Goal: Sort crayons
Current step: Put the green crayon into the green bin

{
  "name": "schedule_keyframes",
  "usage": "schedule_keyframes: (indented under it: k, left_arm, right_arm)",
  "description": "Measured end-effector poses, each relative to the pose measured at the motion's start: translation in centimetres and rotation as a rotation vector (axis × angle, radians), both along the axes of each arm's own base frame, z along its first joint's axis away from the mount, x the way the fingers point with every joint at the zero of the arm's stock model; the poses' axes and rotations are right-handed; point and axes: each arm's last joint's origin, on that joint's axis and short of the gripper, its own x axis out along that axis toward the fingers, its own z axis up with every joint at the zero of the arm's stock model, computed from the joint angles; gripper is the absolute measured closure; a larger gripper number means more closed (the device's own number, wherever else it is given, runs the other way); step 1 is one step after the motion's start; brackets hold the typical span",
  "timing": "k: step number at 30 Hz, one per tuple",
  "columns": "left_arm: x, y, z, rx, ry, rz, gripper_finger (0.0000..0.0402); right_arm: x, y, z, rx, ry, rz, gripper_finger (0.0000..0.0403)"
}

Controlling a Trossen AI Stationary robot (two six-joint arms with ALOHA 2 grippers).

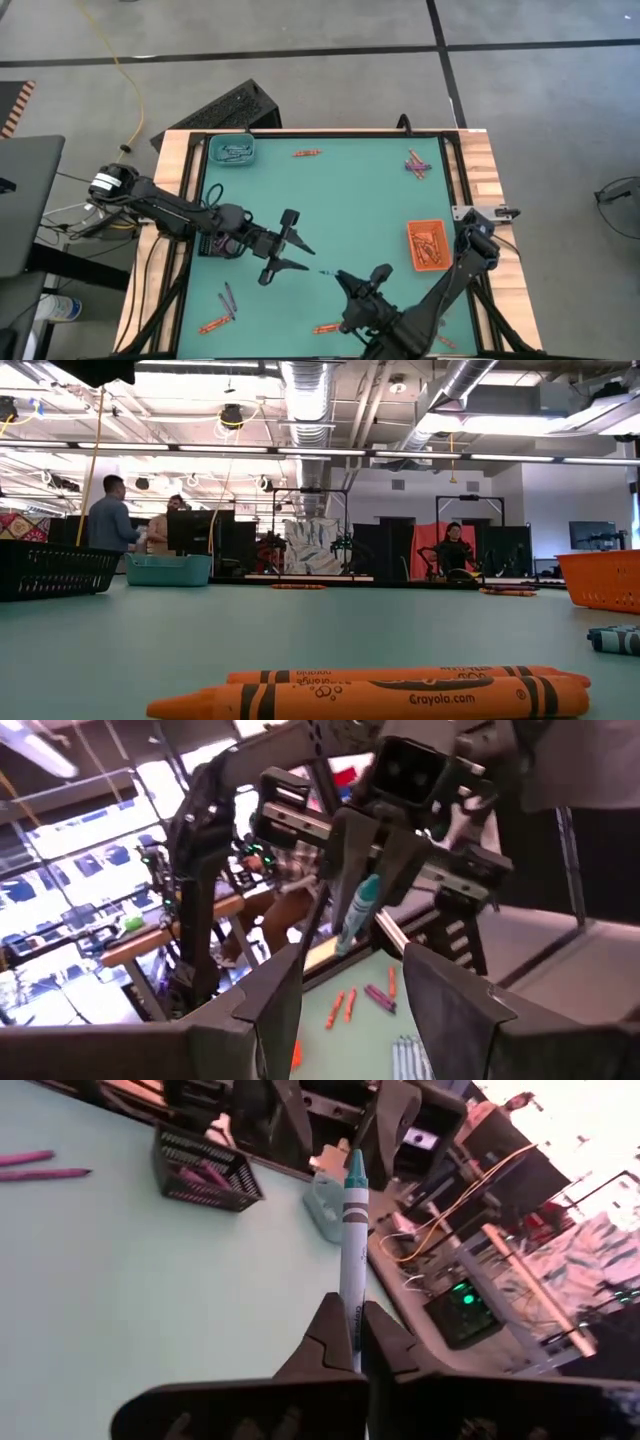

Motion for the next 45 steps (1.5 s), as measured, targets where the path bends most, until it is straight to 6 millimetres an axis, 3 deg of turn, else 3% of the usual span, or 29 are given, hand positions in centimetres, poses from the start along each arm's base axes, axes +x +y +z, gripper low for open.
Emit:
schedule_keyframes:
  k: [12,24,31,45]
  left_arm:
    - [-0.2,0.1,1.0,-0.064,-0.089,0.045,0.0237]
    - [-0.5,-0.5,1.7,-0.038,-0.171,0.087,0.0237]
    - [-0.7,-1.1,1.7,-0.003,-0.182,0.106,0.0240]
    - [-0.9,-1.5,1.8,0.025,-0.204,0.104,0.0344]
  right_arm:
    - [2.6,-2.3,2.1,-0.070,-0.012,-0.043,0.0403]
    - [5.5,-3.4,2.8,-0.093,0.003,-0.043,0.0403]
    - [5.5,-3.7,3.9,-0.081,-0.019,-0.040,0.0403]
    - [5.3,-3.4,4.3,-0.051,-0.030,-0.023,0.0403]
